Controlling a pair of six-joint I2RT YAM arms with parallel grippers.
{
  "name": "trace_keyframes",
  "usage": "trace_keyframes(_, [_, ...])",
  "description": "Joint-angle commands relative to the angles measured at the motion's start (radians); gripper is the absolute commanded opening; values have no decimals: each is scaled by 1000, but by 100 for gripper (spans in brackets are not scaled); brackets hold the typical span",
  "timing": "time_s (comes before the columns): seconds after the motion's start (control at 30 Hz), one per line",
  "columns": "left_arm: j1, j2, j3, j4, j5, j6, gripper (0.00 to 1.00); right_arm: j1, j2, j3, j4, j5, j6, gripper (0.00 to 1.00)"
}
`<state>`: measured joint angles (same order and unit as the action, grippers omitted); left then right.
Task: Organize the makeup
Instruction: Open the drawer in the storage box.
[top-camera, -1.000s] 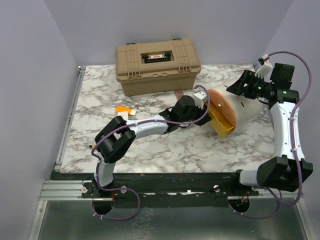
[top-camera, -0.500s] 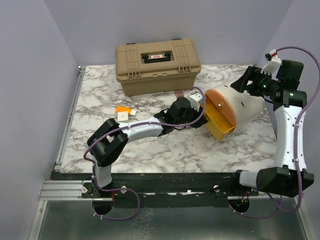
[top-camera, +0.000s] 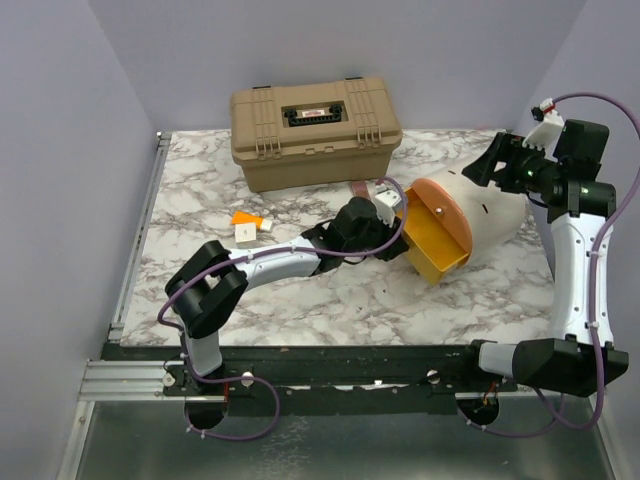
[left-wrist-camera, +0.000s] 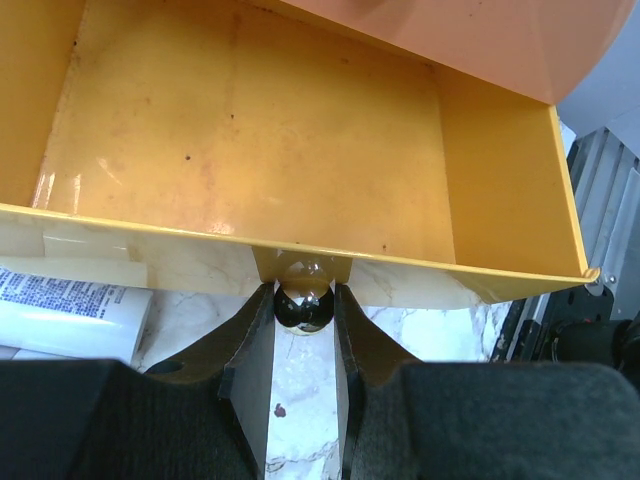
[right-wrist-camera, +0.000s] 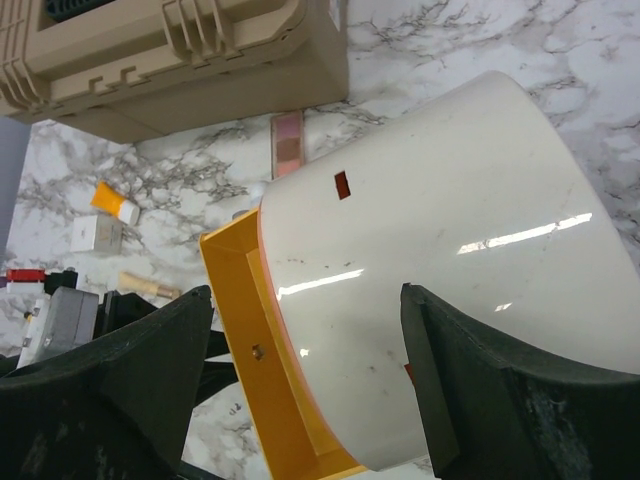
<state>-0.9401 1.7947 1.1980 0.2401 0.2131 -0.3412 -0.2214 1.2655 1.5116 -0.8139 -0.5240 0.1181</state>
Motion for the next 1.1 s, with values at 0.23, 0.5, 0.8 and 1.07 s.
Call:
trace_keyframes(0.23, [-9, -27, 27, -74, -17, 38, 33, 8, 17, -20, 2, -73, 4, 82])
trace_keyframes(0.5, [-8, -53, 11, -87, -49, 58, 46, 7, 19, -31, 21, -113, 14, 82])
trace_keyframes(0.8, [-8, -146, -58, -61, -91, 74, 58, 7, 9, -28, 29, -162, 36, 82])
trace_keyframes(1.07, [4, -276, -217, 21, -203, 45, 64, 8, 12, 21, 8, -197, 50, 82])
